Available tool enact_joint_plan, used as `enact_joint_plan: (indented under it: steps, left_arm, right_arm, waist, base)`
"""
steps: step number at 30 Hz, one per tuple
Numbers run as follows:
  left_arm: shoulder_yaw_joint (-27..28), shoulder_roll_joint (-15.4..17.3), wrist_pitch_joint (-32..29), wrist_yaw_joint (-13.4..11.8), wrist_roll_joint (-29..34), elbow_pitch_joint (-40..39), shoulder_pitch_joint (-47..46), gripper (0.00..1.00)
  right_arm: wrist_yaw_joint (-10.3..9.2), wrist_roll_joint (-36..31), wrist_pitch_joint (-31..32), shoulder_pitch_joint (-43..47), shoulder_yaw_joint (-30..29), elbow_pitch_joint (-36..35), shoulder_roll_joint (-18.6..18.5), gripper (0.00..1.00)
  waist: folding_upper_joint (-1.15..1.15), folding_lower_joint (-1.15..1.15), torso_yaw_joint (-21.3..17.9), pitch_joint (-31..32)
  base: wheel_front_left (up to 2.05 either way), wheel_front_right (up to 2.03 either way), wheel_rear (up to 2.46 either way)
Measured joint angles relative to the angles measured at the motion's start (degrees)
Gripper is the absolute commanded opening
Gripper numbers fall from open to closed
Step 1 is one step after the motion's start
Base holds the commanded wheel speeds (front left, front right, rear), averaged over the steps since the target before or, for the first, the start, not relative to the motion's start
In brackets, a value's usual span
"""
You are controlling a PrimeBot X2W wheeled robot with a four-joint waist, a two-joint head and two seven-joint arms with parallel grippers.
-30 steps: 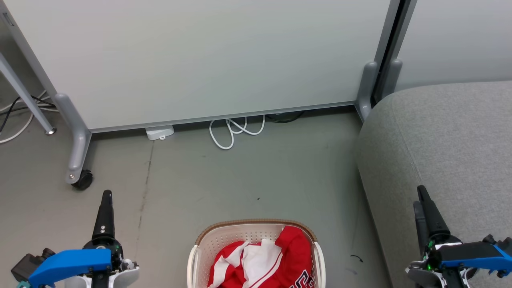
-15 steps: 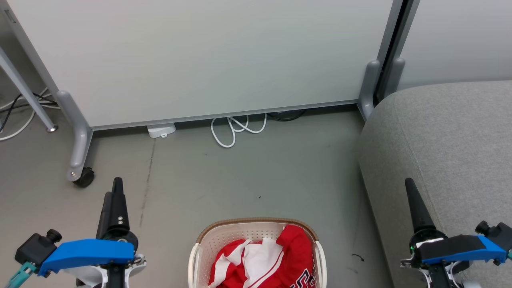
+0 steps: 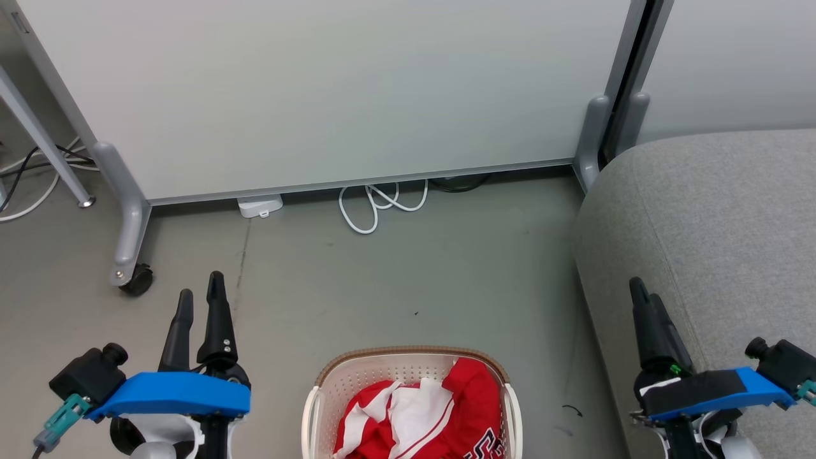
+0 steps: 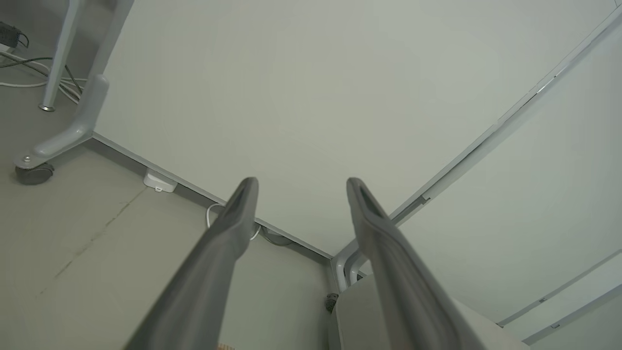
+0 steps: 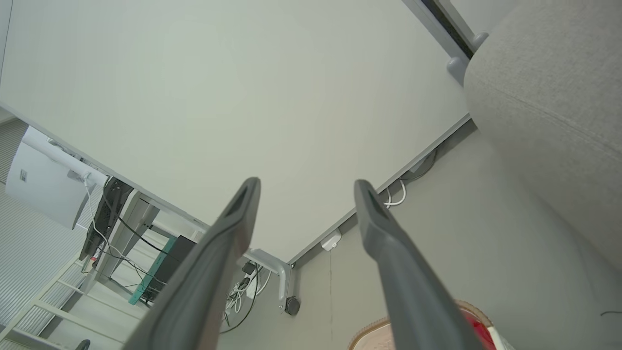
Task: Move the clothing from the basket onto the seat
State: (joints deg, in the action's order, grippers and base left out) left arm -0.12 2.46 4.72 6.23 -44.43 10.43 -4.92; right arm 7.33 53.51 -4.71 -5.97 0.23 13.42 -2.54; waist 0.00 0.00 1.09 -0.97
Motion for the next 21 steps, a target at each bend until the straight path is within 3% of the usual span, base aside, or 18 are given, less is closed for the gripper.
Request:
enact_joint_plan:
  steps: [21]
  left_arm:
    - [-4.53, 1.45, 3.47, -2.93, 15.78, 0.23, -1.30, 1.00]
  right_arm:
    - [0.05, -14.34, -3.49, -1.17, 2.27, 0.08, -0.04, 1.00]
  waist:
    - [0.00, 0.00, 0.66, -0.49]
  base:
    - [0.00, 0.00, 0.00]
